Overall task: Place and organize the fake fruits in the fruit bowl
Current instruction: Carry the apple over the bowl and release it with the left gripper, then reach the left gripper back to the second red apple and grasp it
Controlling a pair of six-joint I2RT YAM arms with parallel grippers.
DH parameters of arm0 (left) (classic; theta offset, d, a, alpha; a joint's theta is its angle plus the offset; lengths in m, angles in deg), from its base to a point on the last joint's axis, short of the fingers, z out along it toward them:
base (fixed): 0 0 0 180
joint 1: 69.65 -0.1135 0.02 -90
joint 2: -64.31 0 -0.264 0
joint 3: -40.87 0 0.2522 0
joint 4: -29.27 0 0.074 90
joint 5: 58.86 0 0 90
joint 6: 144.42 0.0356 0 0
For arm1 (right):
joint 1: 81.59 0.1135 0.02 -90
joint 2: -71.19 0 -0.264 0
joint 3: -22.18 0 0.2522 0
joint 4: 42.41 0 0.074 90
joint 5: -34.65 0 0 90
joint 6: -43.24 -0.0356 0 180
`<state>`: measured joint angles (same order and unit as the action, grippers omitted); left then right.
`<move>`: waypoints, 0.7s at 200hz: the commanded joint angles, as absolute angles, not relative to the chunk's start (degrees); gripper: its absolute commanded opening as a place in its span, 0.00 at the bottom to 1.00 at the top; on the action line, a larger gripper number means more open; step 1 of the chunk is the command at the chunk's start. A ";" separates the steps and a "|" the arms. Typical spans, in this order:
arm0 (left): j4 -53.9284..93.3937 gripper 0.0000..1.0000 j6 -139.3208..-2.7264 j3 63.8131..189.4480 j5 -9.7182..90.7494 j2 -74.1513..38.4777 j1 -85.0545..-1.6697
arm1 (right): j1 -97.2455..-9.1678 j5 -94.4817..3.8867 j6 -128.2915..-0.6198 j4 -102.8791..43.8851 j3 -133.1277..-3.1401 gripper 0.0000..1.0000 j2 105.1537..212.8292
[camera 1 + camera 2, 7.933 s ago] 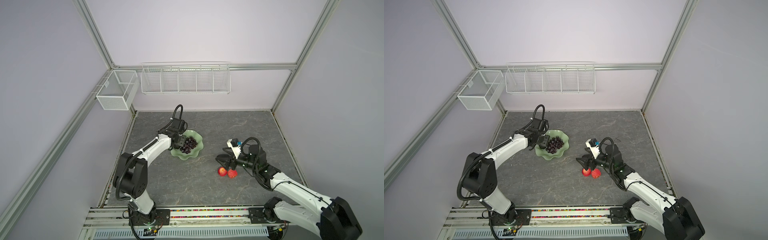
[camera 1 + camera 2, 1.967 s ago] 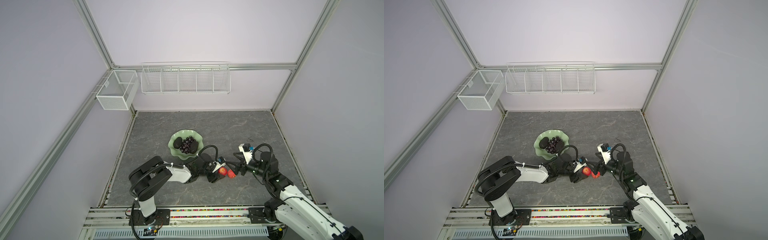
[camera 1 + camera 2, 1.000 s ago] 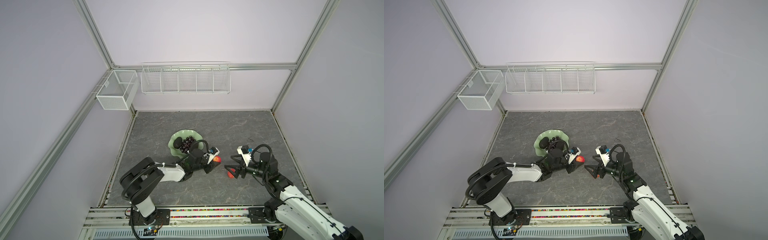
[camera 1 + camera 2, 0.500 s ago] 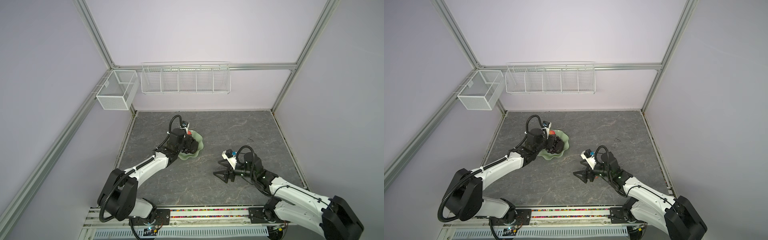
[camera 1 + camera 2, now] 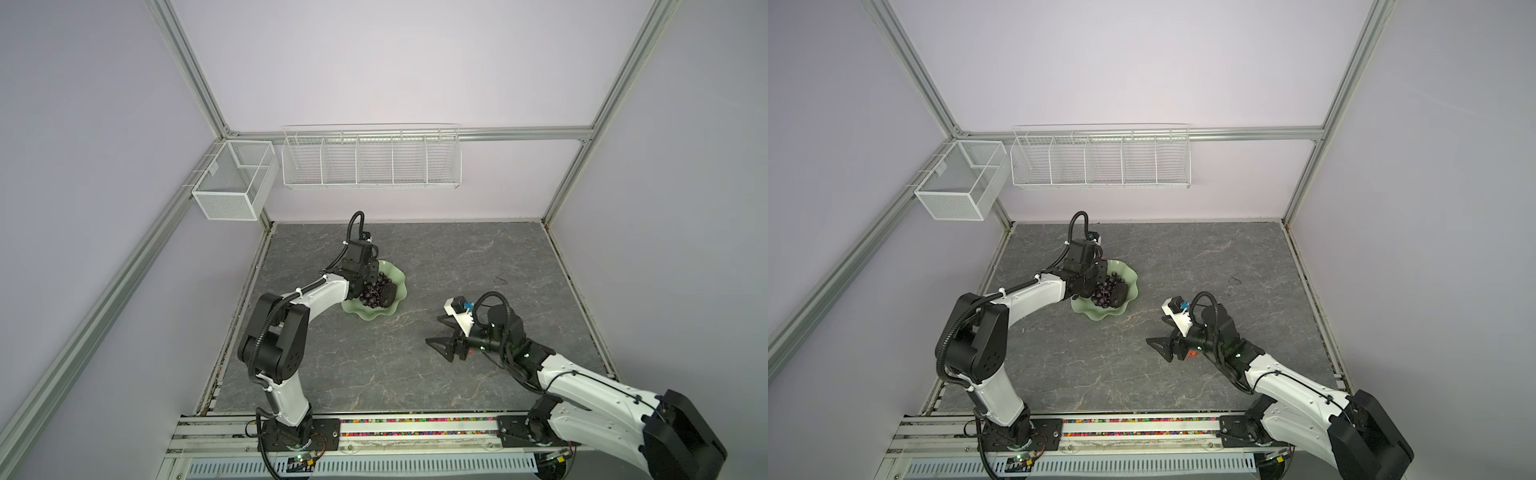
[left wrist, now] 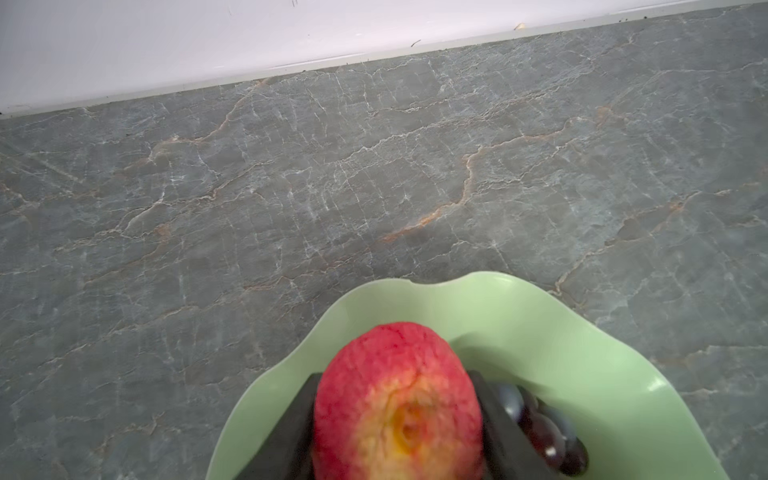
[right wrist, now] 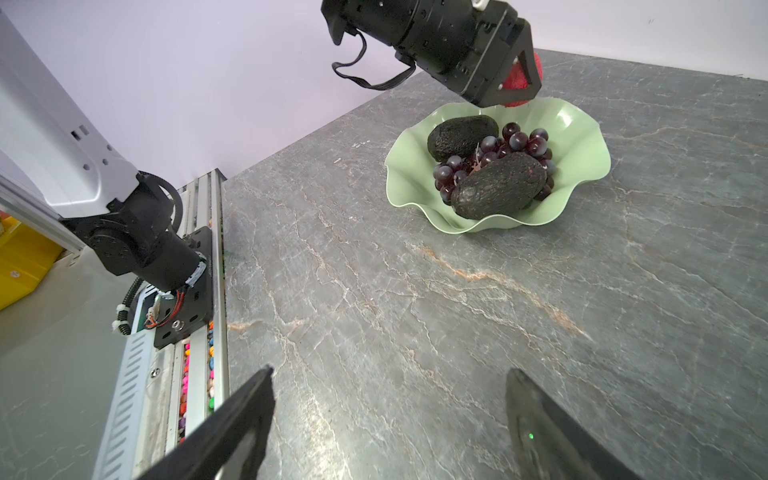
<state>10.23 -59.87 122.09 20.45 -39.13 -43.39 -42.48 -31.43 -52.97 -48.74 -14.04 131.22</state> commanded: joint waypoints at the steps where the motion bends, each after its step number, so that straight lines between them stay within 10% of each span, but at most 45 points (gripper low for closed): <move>1: 4.52 0.48 -61.76 125.98 19.47 -41.26 -43.52 | -41.91 -32.77 -53.21 -52.58 -15.31 0.88 132.36; 140: 7.06 0.71 -62.64 121.44 22.23 -37.72 -43.50 | -41.91 -37.20 -51.77 -50.27 -13.95 0.88 127.89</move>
<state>5.25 -62.71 123.08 21.10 -40.79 -43.39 -42.32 -36.52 -52.71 -50.25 -14.04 128.73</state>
